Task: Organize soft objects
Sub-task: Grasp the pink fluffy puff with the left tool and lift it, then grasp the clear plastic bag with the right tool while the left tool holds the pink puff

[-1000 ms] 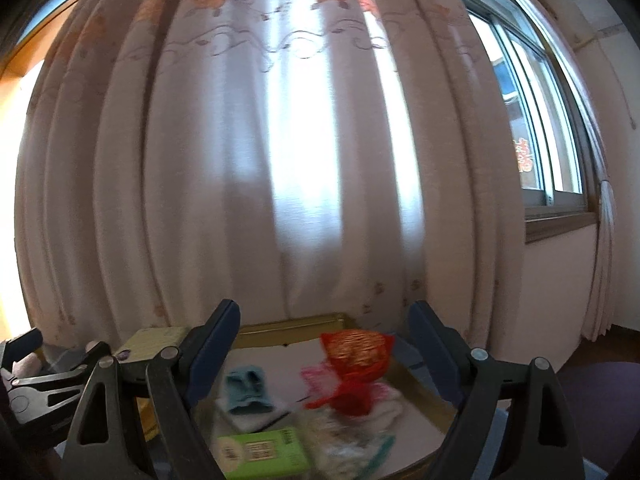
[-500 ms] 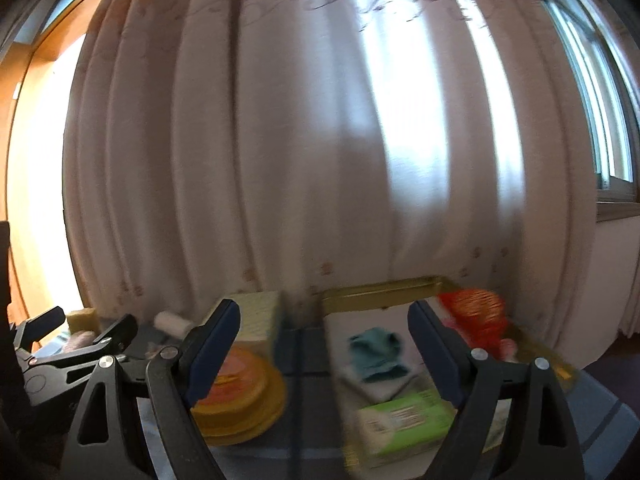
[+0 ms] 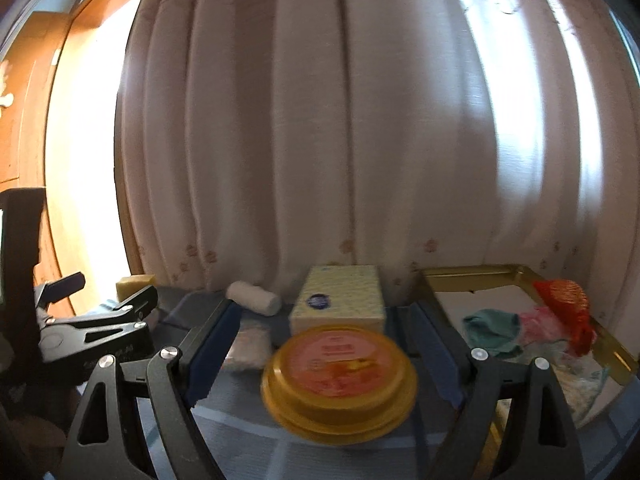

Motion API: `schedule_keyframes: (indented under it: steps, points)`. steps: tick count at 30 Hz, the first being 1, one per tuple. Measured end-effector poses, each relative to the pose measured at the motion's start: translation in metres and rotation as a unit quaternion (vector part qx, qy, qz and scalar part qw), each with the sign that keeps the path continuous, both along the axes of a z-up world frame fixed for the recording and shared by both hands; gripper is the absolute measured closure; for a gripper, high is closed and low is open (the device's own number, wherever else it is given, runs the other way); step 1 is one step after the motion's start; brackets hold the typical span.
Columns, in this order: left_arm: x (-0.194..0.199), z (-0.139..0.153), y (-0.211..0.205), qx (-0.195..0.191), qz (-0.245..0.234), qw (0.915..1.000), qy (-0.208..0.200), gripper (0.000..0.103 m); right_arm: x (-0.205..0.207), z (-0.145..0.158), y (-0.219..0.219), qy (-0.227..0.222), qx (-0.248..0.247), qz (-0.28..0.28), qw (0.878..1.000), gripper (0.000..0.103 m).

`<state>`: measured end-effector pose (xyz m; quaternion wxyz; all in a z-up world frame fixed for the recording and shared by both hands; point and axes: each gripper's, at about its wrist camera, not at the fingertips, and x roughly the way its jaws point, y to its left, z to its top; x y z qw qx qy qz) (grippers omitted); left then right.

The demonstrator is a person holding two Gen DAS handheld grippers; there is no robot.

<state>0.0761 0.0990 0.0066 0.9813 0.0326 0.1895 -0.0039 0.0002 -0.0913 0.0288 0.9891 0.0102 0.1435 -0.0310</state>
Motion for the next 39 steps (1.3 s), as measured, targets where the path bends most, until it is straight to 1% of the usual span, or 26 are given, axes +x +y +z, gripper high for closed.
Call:
schedule_keyframes:
  steps: [2,5,8,10,13,15,18,20,21,22,23,24,26,29,32,33,36,38,39]
  points:
    - [0.01,-0.002,0.013,-0.002,0.008,0.9998,0.018,0.0,0.006,-0.001,0.008,0.006,-0.004,0.009,1.0,0.015]
    - [0.028,-0.009,0.025,-0.008,0.02,0.9975,0.067,0.0,0.015,-0.001,0.021,0.014,-0.008,0.018,1.0,0.015]
    - [0.048,-0.02,0.031,-0.01,0.028,0.9919,0.124,0.0,0.023,-0.003,0.032,0.025,-0.008,0.031,0.999,0.015]
    - [0.056,-0.026,0.034,-0.013,0.034,0.9878,0.151,0.001,0.027,-0.004,0.041,0.033,-0.01,0.047,0.998,0.015]
    - [0.068,-0.034,0.039,-0.026,0.041,0.9815,0.185,0.001,0.033,-0.006,0.049,0.045,-0.012,0.07,0.996,0.015]
    - [0.073,-0.04,0.044,-0.039,0.048,0.9767,0.206,0.002,0.037,-0.007,0.053,0.05,-0.012,0.076,0.996,0.015]
    - [0.081,-0.048,0.05,-0.059,0.054,0.9688,0.235,0.011,0.046,-0.008,0.055,0.061,-0.006,0.078,0.995,0.016]
    - [0.084,-0.053,0.054,-0.073,0.051,0.9638,0.251,0.024,0.053,-0.01,0.055,0.074,0.0,0.082,0.994,0.018]
    - [0.084,-0.053,0.055,-0.075,0.051,0.9636,0.251,0.025,0.056,-0.011,0.056,0.079,0.003,0.085,0.993,0.022]
    - [0.082,-0.052,0.054,-0.078,0.045,0.9645,0.248,0.034,0.06,-0.012,0.057,0.086,0.004,0.088,0.992,0.026]
    - [0.081,-0.051,0.052,-0.079,0.038,0.9652,0.246,0.044,0.063,-0.013,0.058,0.09,0.004,0.09,0.992,0.027]
    - [0.079,-0.05,0.051,-0.081,0.029,0.9658,0.244,0.048,0.066,-0.014,0.06,0.096,0.004,0.092,0.991,0.027]
    - [0.079,-0.049,0.05,-0.092,0.022,0.9658,0.242,0.06,0.07,-0.016,0.061,0.104,0.005,0.092,0.99,0.027]
    - [0.076,-0.046,0.058,-0.118,0.016,0.9668,0.226,0.07,0.075,-0.019,0.065,0.117,0.003,0.1,0.988,0.027]
    - [0.063,-0.036,0.062,-0.12,0.015,0.973,0.196,0.071,0.079,-0.022,0.07,0.122,-0.002,0.107,0.987,0.027]
    - [0.057,-0.031,0.06,-0.117,0.015,0.9771,0.177,0.071,0.08,-0.023,0.071,0.124,-0.004,0.108,0.986,0.027]
    - [0.048,-0.021,0.061,-0.11,0.023,0.986,0.123,0.071,0.086,-0.025,0.074,0.135,-0.008,0.111,0.985,0.027]
    - [0.039,-0.01,0.06,-0.087,0.04,0.9923,0.078,0.071,0.092,-0.028,0.078,0.148,-0.016,0.112,0.983,0.027]
    - [0.036,-0.007,0.059,-0.077,0.047,0.994,0.062,0.071,0.096,-0.029,0.081,0.155,-0.02,0.111,0.981,0.028]
